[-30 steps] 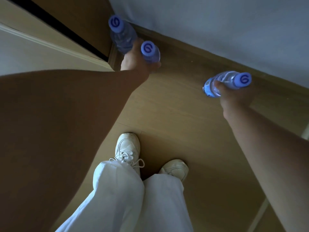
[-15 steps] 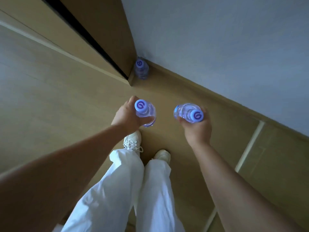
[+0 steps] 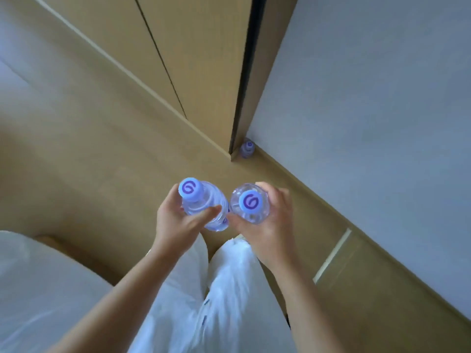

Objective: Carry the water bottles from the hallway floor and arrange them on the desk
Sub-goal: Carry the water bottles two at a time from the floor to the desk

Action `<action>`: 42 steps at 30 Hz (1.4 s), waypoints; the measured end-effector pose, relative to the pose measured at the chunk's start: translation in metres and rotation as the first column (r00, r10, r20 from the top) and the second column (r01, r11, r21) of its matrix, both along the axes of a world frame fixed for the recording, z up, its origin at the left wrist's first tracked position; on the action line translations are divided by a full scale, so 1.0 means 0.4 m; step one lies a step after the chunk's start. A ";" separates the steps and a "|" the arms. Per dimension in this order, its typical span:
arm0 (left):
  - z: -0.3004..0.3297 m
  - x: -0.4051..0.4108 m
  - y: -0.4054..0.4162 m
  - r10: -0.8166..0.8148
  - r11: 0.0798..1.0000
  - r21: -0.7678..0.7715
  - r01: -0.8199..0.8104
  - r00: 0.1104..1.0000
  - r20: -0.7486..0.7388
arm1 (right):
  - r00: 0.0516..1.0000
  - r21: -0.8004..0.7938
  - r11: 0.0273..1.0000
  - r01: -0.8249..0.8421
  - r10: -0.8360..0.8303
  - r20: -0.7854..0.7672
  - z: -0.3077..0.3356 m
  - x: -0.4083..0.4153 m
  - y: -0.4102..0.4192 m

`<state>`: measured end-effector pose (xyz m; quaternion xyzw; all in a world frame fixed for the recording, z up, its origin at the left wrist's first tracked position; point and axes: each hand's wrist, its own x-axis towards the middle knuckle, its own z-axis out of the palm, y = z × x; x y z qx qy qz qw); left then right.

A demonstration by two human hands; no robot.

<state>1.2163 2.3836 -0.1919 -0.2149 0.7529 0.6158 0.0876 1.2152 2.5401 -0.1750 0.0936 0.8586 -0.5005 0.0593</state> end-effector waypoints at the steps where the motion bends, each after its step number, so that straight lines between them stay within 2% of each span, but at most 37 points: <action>1: 0.047 0.004 -0.034 0.038 0.999 0.025 -0.036 0.998 -0.043 | 0.998 -0.031 0.997 -0.064 0.063 -0.021 0.049 -0.013 -0.033; 5: 0.198 0.002 -0.196 0.197 0.979 0.087 -0.182 0.957 -0.214 | 0.965 -0.231 0.937 -0.261 0.262 -0.024 0.204 -0.090 -0.194; 8: 0.277 -0.011 -0.356 0.326 0.945 0.096 -0.312 0.896 -0.303 | 0.915 -0.301 0.865 -0.400 0.395 -0.081 0.278 -0.149 -0.356; 14: 0.410 -0.025 -0.686 0.439 0.887 0.061 -0.457 0.797 -0.415 | 0.883 -0.353 0.810 -0.468 0.411 -0.226 0.370 -0.212 -0.731; 18: 0.463 -0.020 -0.867 0.500 0.840 0.000 -0.543 0.773 -0.390 | 0.865 -0.339 0.797 -0.500 0.444 -0.233 0.393 -0.236 -0.931; 22: 0.482 -0.039 -1.000 0.544 0.794 -0.029 -0.608 0.730 -0.414 | 0.807 -0.247 0.771 -0.587 0.536 -0.246 0.393 -0.293 -1.077; 32: 0.476 -0.296 -1.325 0.649 0.712 0.051 -0.700 0.628 -0.430 | 0.698 -0.120 0.702 -0.702 0.644 -0.313 0.385 -0.618 -1.446; 36: 0.499 -0.428 -1.473 0.677 0.671 0.080 -0.737 0.566 -0.471 | 0.659 -0.111 0.665 -0.739 0.678 -0.326 0.417 -0.784 -1.618; 40: 0.507 -0.564 -1.627 0.740 0.559 0.089 -0.824 0.447 -0.503 | 0.609 -0.097 0.615 -0.782 0.722 -0.328 0.444 -0.931 -1.792; 42: 0.503 -0.623 -1.697 0.762 0.526 0.097 -0.845 0.418 -0.494 | 0.587 -0.086 0.594 -0.800 0.744 -0.319 0.444 -0.987 -1.871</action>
